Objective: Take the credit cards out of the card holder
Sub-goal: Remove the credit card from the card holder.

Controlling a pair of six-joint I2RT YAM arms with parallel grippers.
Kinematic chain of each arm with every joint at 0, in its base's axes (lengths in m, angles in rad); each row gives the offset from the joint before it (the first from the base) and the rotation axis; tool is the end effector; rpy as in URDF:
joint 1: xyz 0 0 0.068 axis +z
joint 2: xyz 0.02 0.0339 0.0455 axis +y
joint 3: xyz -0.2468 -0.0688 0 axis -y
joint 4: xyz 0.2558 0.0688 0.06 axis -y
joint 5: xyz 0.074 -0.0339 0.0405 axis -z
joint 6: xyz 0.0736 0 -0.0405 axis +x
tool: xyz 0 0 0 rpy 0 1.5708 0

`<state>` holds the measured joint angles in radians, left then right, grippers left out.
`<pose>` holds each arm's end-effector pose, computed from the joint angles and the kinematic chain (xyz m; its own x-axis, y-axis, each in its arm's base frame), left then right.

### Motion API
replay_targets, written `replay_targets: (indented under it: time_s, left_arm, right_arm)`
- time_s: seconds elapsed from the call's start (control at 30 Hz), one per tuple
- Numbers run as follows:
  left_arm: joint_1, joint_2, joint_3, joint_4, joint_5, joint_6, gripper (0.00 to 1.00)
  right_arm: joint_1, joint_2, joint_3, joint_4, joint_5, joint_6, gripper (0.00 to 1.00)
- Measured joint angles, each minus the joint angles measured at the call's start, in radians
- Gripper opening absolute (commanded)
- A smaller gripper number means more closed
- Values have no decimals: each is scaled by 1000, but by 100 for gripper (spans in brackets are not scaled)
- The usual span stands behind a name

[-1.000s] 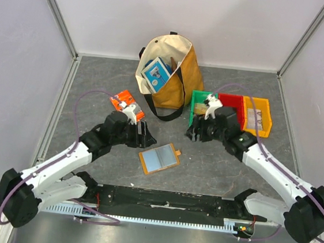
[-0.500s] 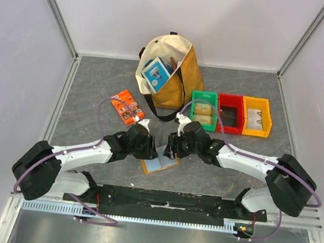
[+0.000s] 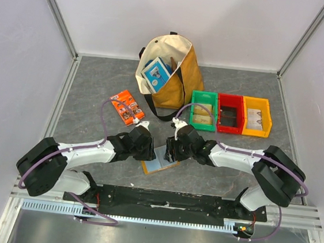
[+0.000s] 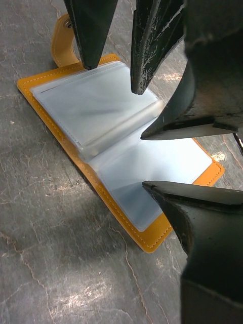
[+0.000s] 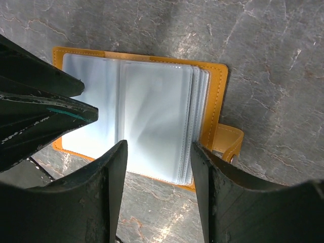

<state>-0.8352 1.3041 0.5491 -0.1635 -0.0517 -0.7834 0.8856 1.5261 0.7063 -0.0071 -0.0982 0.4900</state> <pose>0.1853 -0.1990 0.1028 -0.8855 -0.0719 -0.4591 0.1334 0.9071 -0.3993 0.2014 0.2578 0.1057 -0.7933 -0.2305 -0.5635 -0.4978 0.7785 0.3823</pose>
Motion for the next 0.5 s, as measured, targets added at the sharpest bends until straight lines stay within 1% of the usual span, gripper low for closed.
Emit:
replay_targets:
  time_s: [0.2, 0.4, 0.5]
  left_arm:
    - [0, -6, -6, 2, -2, -9, 44]
    - [0, -9, -13, 9, -2, -12, 43]
    - [0, -9, -13, 9, -1, -13, 43]
  right_arm:
    - [4, 3, 3, -2, 3, 0, 57]
    - [17, -5, 18, -26, 18, -3, 63]
    - [25, -27, 23, -39, 42, -5, 64]
